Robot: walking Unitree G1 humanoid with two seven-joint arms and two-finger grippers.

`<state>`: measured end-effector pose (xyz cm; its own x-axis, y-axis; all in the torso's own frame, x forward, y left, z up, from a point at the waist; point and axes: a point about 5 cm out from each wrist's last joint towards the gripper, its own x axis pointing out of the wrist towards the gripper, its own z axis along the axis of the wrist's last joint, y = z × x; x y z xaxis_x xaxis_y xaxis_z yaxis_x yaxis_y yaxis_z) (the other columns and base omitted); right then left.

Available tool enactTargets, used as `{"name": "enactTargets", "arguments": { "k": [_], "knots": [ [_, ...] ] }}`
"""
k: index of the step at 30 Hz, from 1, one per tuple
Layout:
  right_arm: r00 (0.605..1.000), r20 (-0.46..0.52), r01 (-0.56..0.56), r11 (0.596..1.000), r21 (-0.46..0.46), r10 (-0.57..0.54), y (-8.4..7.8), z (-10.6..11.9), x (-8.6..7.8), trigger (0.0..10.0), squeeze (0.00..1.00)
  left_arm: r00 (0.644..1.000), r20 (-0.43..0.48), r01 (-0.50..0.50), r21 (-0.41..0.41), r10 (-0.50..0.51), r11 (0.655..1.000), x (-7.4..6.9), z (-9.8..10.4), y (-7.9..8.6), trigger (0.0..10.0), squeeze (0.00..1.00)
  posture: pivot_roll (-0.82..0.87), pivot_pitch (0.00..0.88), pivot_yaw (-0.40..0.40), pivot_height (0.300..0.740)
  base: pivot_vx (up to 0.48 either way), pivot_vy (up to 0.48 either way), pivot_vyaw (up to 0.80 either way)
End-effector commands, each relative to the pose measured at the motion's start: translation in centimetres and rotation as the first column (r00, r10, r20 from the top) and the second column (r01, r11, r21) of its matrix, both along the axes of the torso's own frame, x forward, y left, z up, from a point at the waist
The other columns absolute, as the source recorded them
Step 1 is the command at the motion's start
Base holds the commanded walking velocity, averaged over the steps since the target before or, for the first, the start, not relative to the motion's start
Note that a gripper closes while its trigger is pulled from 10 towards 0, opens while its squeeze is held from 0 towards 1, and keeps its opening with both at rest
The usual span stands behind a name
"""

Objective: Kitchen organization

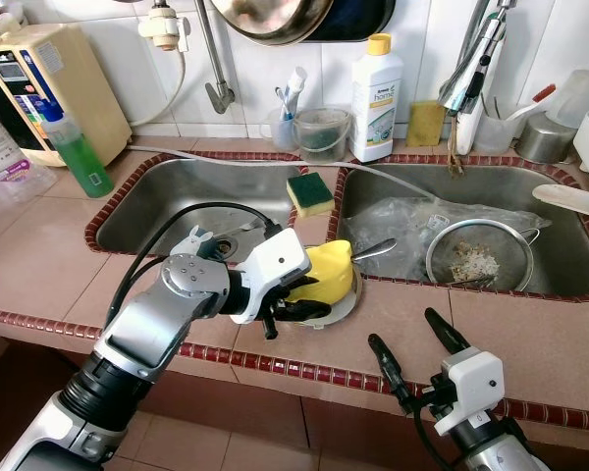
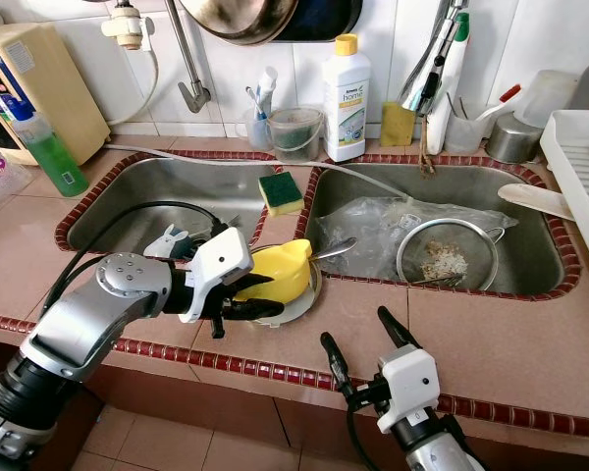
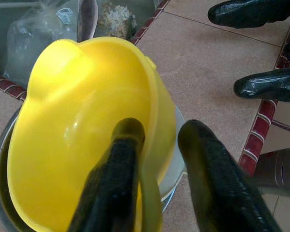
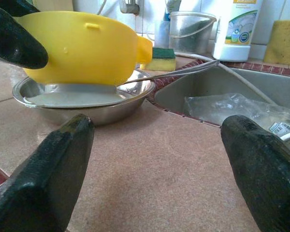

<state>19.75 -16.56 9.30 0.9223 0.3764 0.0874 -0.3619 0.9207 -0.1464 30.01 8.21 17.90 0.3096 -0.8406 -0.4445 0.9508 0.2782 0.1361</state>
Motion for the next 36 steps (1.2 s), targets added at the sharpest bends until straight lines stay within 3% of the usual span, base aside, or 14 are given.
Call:
{"name": "enactTargets", "arguments": {
  "k": [1, 16, 17, 29, 36],
  "knots": [
    [1.0, 0.003, -0.024, 1.0, 0.008, 0.024, 0.5, 0.1, -0.1, 10.0, 0.0, 1.0, 0.015, -0.005, 0.013, 0.005, 1.0, 0.1, 0.3, 0.2, 0.0, 0.0, -0.2, 0.071, 0.131, 0.74, 0.0, 0.0, 0.0],
    [0.999, 0.002, -0.037, 0.999, 0.004, 0.037, 0.5, 0.2, 0.0, 10.0, 0.0, 1.0, 0.022, -0.002, 0.014, 0.001, 1.0, 0.3, 0.6, 0.3, 0.0, 0.0, -0.2, 0.071, 0.128, 0.74, 0.0, 0.0, 0.0],
    [0.999, 0.002, -0.039, 0.999, 0.002, 0.039, 0.5, 0.2, 0.0, 10.0, 0.0, 1.0, 0.023, 0.006, 0.025, -0.007, 1.0, 0.2, 0.5, 0.3, 9.6, 0.0, -0.2, 0.071, 0.128, 0.74, 0.0, 0.0, 0.0],
    [0.999, -0.003, -0.045, 0.999, 0.002, 0.045, 0.4, 0.2, 0.0, 10.0, 0.0, 0.999, 0.004, 0.052, 0.08, -0.052, 0.995, -0.3, 0.1, 0.5, 10.0, 0.0, -0.2, 0.069, 0.126, 0.74, 0.0, 0.0, 0.0],
    [0.999, -0.007, -0.054, 0.999, -0.001, 0.054, 0.3, 0.3, 0.1, 10.0, 0.0, 0.984, -0.114, 0.149, 0.09, -0.139, 0.985, -1.2, 0.2, 1.0, 10.0, 0.0, -0.19, 0.075, 0.119, 0.74, 0.0, 0.0, 0.0]
  ]
}}
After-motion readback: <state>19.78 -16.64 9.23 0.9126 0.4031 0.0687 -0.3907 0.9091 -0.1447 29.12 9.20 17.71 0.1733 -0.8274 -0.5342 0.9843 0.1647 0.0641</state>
